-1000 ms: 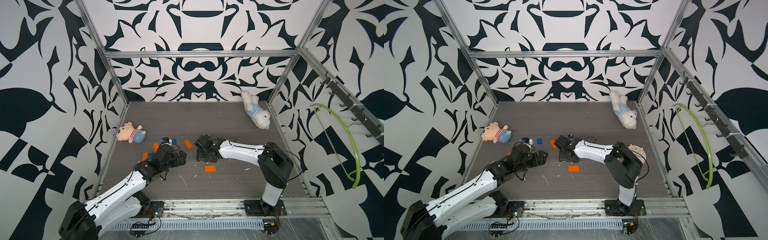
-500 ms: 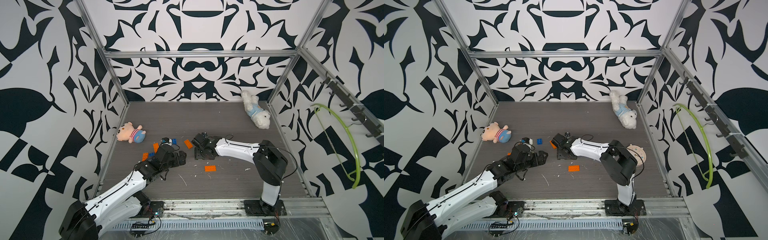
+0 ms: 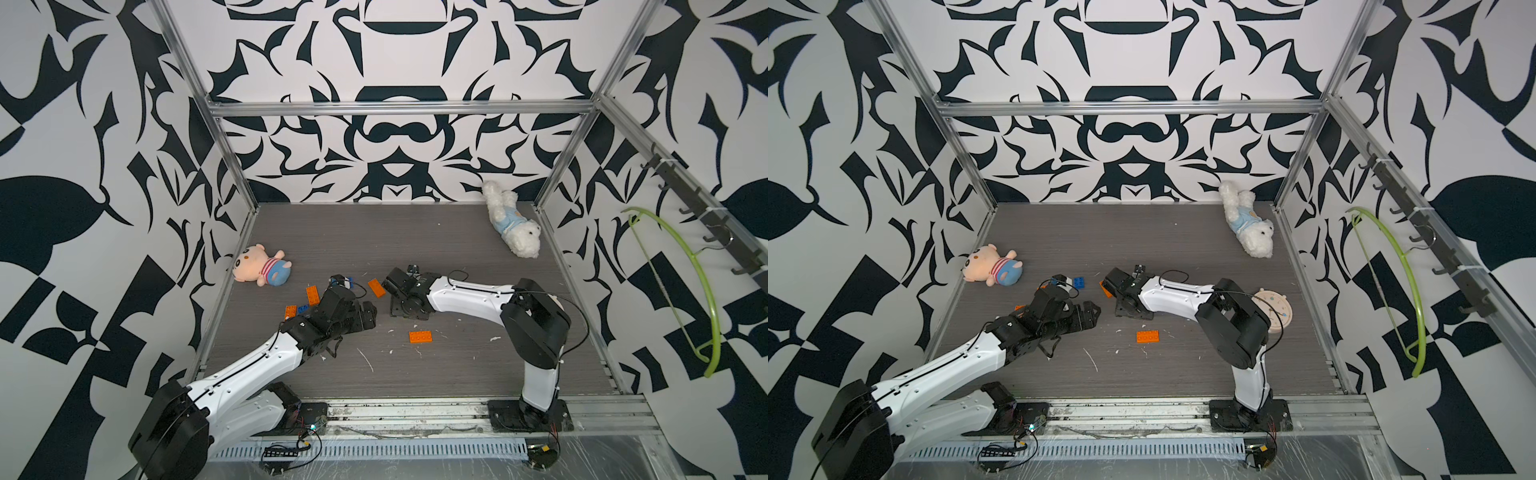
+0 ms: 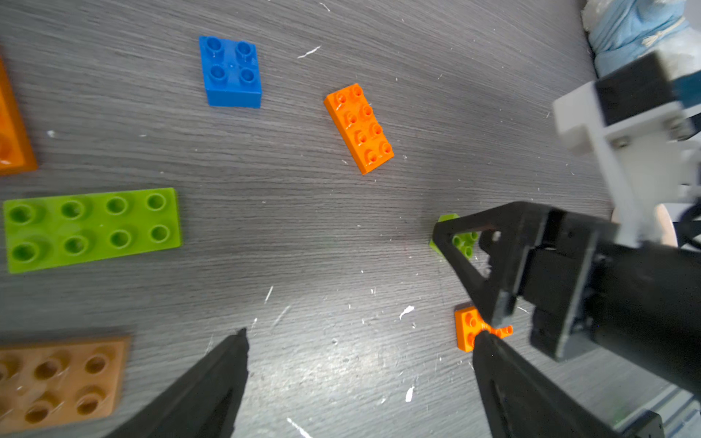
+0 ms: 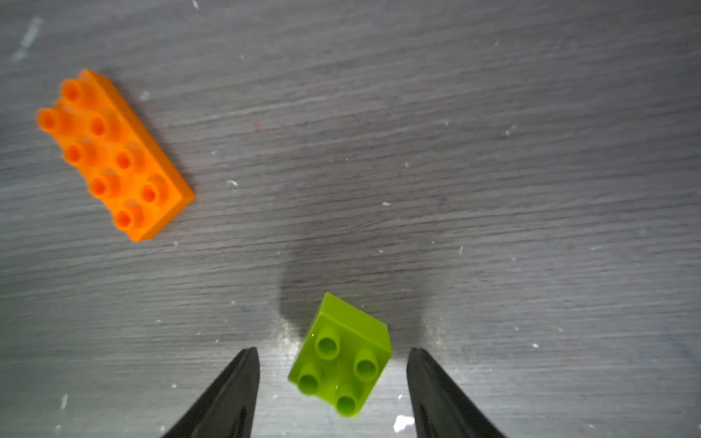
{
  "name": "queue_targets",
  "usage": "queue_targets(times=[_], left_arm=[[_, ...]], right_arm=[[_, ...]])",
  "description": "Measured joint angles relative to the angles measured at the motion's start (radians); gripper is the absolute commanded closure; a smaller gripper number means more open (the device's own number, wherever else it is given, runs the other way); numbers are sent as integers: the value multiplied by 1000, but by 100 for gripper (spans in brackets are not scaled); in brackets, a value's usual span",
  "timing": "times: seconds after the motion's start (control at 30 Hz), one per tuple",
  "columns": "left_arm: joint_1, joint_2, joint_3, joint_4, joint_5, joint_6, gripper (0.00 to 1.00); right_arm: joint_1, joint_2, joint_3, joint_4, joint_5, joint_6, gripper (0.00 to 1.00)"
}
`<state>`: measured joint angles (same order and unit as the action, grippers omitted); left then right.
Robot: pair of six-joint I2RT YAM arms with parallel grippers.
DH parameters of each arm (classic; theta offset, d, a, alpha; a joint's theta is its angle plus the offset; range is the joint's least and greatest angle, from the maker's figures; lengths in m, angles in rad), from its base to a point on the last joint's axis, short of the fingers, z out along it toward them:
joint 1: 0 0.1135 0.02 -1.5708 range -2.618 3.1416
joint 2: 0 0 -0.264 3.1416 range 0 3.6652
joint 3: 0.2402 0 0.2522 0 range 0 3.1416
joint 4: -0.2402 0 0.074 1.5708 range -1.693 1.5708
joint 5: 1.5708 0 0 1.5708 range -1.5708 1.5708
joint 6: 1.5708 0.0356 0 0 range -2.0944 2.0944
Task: Assemble the number 5 with lego
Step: Pick up the lego brick from the center of the board.
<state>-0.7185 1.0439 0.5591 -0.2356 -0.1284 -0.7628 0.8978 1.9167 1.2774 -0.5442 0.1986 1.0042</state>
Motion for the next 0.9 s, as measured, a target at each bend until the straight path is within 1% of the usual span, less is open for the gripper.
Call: queue_targets(times=[0.07,0.2,0.37,0.5,0.57,0.6,0.63,0.73,0.8,0.9], left_arm=[[0,8,0,7,7,0,1],[0,21,0,15,20,0,1],[-2,25,0,24,24,-1,1],[-2,25,0,31,25,-4,1],[-2,25,0,31,25,-4,1],[-2,25,0,31,25,-4,1],[-3,25,0,31,25,-4,1],[-4,26,0,32,25,-5,1],[-5,30,0,34,25,-5,1],[-7,42,0,37,29,-6,1]], right_arm=[[0,16,0,0,0,16,41],[0,22,0,5,0,29,43],[0,21,0,11,0,26,40],[-5,21,0,11,0,22,47],[-6,21,0,11,0,22,52],[-6,21,0,11,1,20,52],[-6,21,0,12,1,18,52],[-6,21,0,12,0,11,45],[-6,21,0,10,1,10,44],[-6,21,0,8,6,7,47]])
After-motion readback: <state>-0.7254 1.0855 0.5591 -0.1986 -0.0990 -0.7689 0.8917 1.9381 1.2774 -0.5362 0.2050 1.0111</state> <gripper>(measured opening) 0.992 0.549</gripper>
